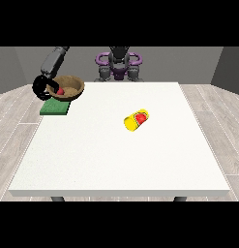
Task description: Pick the cup and pour the ball into the bowl, then pick the bowl and place it on the pad
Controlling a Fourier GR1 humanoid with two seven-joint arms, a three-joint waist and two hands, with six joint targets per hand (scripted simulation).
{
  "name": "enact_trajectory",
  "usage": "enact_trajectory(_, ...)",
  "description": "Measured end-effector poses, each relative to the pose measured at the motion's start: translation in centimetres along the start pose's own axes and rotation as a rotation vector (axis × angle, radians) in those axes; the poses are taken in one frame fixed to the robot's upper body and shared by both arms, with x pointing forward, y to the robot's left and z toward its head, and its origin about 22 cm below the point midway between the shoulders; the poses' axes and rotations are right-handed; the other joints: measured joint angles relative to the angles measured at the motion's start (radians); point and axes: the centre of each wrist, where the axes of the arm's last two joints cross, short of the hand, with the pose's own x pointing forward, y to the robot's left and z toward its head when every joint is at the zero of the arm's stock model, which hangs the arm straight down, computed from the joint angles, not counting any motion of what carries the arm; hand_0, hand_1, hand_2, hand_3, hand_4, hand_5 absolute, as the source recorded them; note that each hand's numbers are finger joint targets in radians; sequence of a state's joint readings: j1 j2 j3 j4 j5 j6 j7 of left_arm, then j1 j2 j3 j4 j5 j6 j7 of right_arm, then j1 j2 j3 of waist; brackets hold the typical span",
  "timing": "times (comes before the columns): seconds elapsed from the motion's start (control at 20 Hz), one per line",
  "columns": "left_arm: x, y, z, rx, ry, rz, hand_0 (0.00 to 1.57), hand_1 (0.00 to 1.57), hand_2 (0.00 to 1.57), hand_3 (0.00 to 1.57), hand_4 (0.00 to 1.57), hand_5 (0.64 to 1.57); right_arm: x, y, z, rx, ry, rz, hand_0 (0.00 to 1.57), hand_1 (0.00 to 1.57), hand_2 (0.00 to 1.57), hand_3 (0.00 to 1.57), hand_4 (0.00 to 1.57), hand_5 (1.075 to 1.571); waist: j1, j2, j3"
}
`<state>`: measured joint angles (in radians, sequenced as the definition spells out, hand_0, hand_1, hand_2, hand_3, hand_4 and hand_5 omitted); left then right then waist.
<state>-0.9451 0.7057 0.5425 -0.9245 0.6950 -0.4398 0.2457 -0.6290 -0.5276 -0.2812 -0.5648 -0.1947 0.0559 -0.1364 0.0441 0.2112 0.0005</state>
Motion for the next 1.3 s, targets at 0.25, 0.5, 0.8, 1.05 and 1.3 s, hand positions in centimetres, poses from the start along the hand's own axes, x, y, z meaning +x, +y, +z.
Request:
enact_trajectory(0.25,0.1,-0.4,0.1,-0.002,-0.001,-0.006,0.0,0.0,0.0,0.0,0.0,1.571,-0.2,-2.6,0.5,-0.023,-0.003,0.025,1.57,1.57,1.57,1.06,1.14,1.567,-0.008,0.002,0.0)
enact_trajectory(0.5,1.3,-1.7,-0.5,-0.029,-0.034,-0.016,0.0,0.0,0.0,0.0,0.0,1.571,1.3,-5.4,0.5,-0.039,-0.041,0.043,1.57,1.57,1.57,0.87,1.12,1.565,-0.006,0.043,0.0009)
enact_trajectory(0.8,3.7,-4.5,-1.2,-0.085,-0.098,-0.02,0.0,0.0,0.0,0.0,0.0,1.571,1.5,-8.2,1.0,-0.069,-0.086,0.044,1.57,1.57,1.57,0.66,1.18,1.563,0.028,0.115,0.0017)
enact_trajectory(1.05,6.3,-5.3,-0.6,-0.12,-0.153,-0.036,0.0,0.0,0.0,0.0,0.0,1.568,1.0,-9.8,1.5,-0.114,-0.099,-0.029,1.57,1.57,1.57,1.57,0.63,1.56,0.051,0.172,0.0022)
enact_trajectory(1.3,8.9,-7.2,0.1,-0.159,-0.223,-0.059,0.0,0.0,0.0,0.0,0.0,1.565,2.8,-12.5,1.9,-0.237,-0.114,-0.04,0.89,0.89,0.79,0.98,0.0,1.527,0.07,0.237,0.0032)
